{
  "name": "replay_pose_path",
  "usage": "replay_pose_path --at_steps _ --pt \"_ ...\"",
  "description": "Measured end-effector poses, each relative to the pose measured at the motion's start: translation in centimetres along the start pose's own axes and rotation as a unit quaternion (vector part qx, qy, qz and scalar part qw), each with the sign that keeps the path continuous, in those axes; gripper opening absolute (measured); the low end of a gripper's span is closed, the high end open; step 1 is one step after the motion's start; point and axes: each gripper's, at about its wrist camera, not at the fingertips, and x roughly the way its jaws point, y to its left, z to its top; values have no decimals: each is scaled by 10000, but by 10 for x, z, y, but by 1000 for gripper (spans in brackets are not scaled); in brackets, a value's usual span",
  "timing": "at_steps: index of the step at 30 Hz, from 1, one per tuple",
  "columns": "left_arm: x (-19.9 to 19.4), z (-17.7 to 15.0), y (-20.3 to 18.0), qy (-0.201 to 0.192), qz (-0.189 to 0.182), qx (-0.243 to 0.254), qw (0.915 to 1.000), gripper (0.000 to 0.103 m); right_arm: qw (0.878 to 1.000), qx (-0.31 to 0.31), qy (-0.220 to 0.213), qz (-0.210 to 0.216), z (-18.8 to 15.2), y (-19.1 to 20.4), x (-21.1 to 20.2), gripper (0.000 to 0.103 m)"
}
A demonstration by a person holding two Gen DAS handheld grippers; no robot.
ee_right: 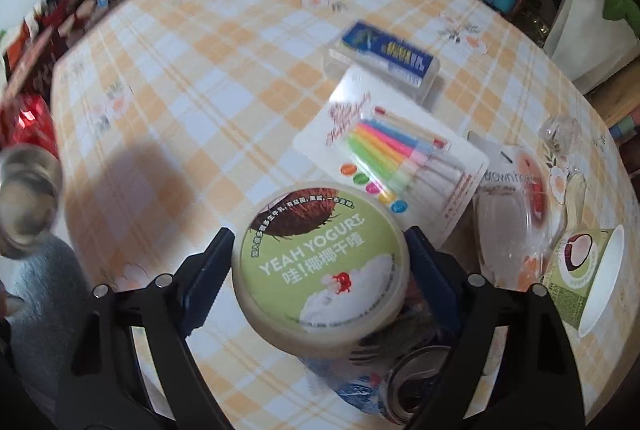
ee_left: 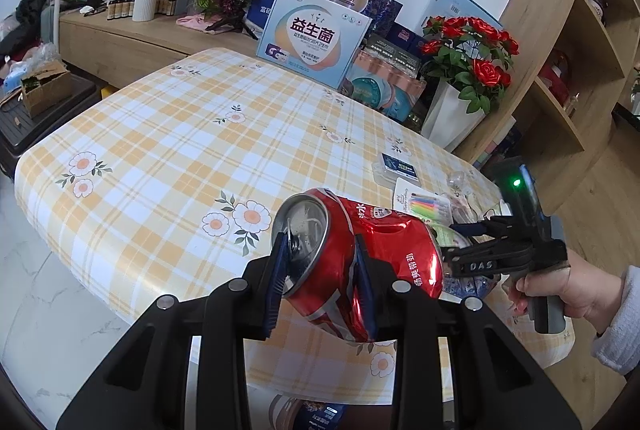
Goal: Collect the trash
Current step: 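Carry the yogurt lid over the bin and open the right tool while the left holds the red can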
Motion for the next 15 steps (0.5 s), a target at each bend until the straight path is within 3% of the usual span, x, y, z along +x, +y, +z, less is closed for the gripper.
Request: replay_pose_path --at_steps 4,15 --pt "-4 0 -2 -40 -26 3 10000 31 9987 60 -499 61 7 3 -21 84" --pt "-20 -1 -8 -122 -43 25 9999 31 9958 -171 -897 56 -13 25 -43 84"
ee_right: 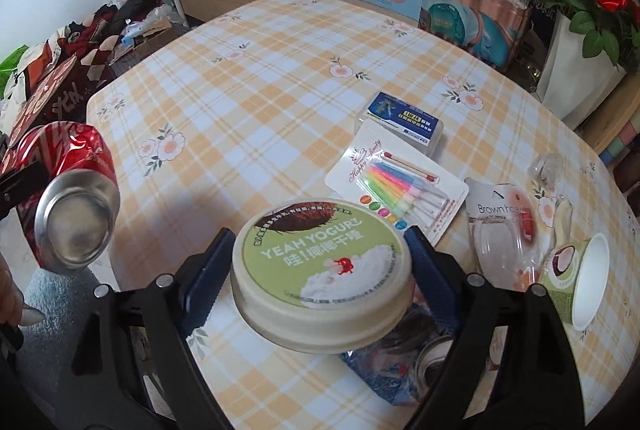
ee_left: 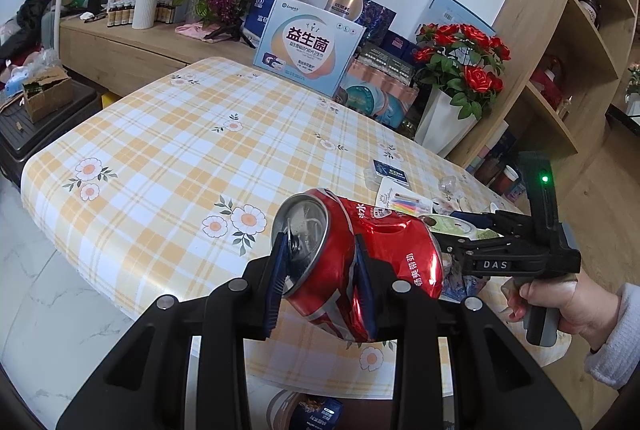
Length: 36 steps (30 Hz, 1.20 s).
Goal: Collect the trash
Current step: 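Carry the yogurt lid over the bin and open the right tool while the left holds the red can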
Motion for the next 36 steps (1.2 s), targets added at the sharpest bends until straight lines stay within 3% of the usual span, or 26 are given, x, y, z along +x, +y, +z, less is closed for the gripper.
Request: replay_pose_path --at_steps 14,24,36 --pt "-34 -14 -19 -105 -188 211 9995 31 9907 389 -1302 -80 -67 29 -108 84" --pt "-58 -27 -45 -47 -393 526 9978 31 9835 724 -1619 -352 -131 37 -159 84" --pt "-103 -48 -95 -124 -678 1017 9924 31 9806 903 -1713 -311 -206 56 -195 84"
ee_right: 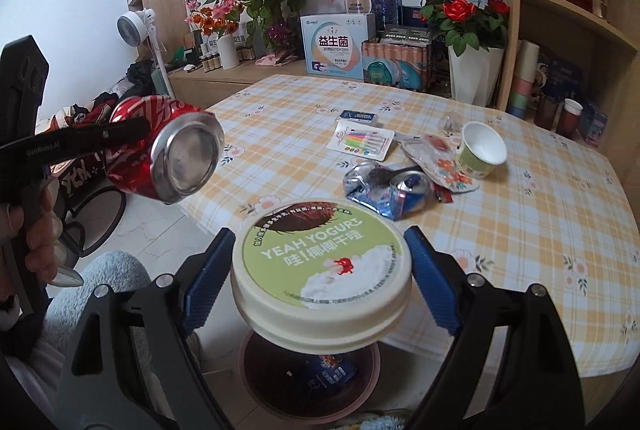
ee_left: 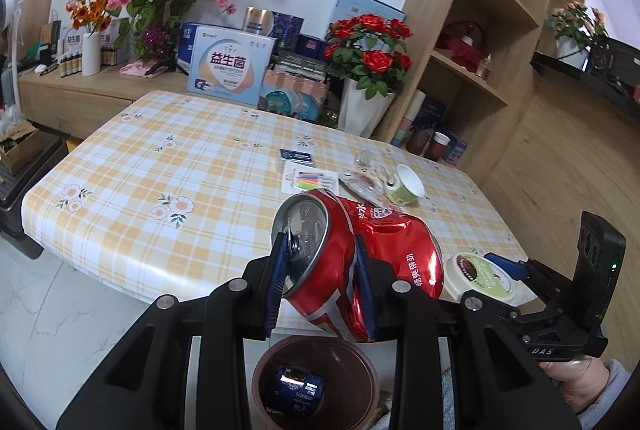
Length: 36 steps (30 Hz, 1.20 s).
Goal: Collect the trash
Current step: 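Carry the yogurt lid over the bin and open the right tool while the left holds the red can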
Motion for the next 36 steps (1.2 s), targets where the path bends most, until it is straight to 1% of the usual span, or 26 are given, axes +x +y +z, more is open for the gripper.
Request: replay_pose_path --at_steps 4,9,13,20,25,30,31,33,35,36 --pt "-12 -2 -10 -59 -41 85 9999 31 10000 73 15 36 -8 -2 -9 85" --pt "-13 -6 -11 -28 -46 95 9999 31 9999 42 51 92 -15 2 -13 85" --pt "-6 -10 -7 60 -67 59 9999 31 9994 121 252 182 -24 2 -2 85" --pt "7 -18 0 226 -60 5 9997 31 9982 227 392 391 -26 8 14 85" --pt "11 -21 6 259 -15 -50 9997 31 9979 205 463 407 -24 11 22 86" --pt "16 -24 8 328 -44 -77 9994 31 9982 258 366 391 -17 8 19 87" --pt "17 -25 8 347 -50 -70 9994 31 9986 249 317 352 -14 8 17 90" --pt "17 -25 8 362 -58 -63 9993 31 9990 248 214 297 -10 6 12 91" --pt "17 -25 7 370 -67 -37 9993 31 9992 266 144 257 -6 3 8 96" --pt "17 -25 6 371 -72 -24 9993 31 9993 276 124 228 -4 2 7 96"
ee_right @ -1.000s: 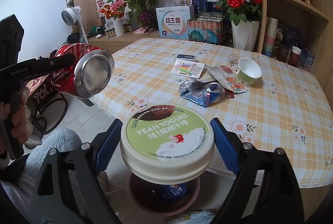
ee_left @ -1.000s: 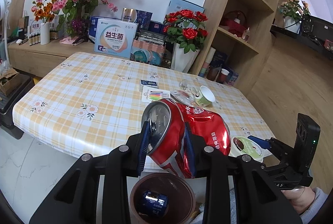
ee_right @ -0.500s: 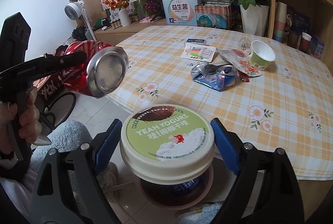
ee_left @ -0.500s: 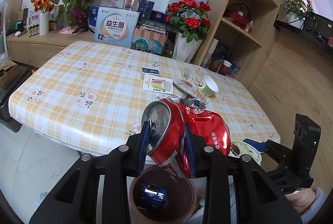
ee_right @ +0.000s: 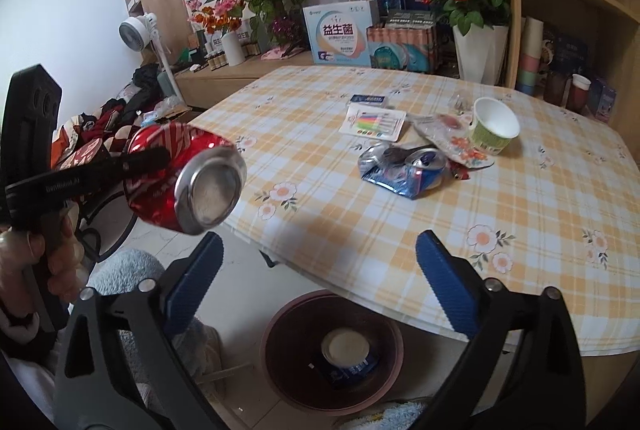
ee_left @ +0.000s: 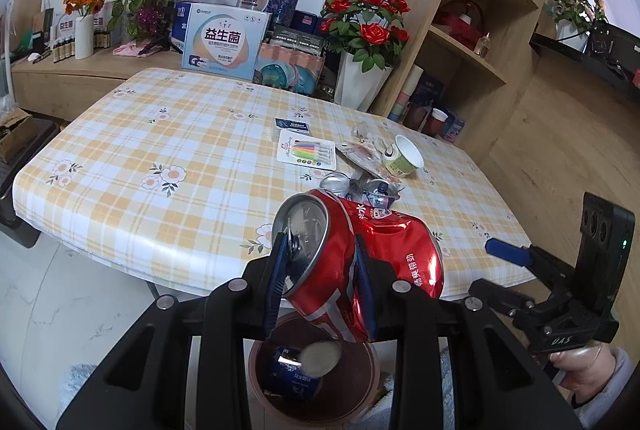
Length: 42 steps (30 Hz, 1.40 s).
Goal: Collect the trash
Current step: 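Lower the crushed red can over the brown bin and open the left tool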
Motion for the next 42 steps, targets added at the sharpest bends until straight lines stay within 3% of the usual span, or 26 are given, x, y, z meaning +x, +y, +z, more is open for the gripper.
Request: replay_pose_path --at_steps 11,19,42 --pt "8 -10 -22 254 -202 259 9991 32 9969 306 -380 -622 15 -31 -32 97" --pt "15 -16 -39 426 -380 433 9974 32 9954 294 -482 -778 13 -41 -41 97" --pt "32 -22 -68 653 -648 904 9916 32 9940 618 -532 -729 14 -51 -43 97"
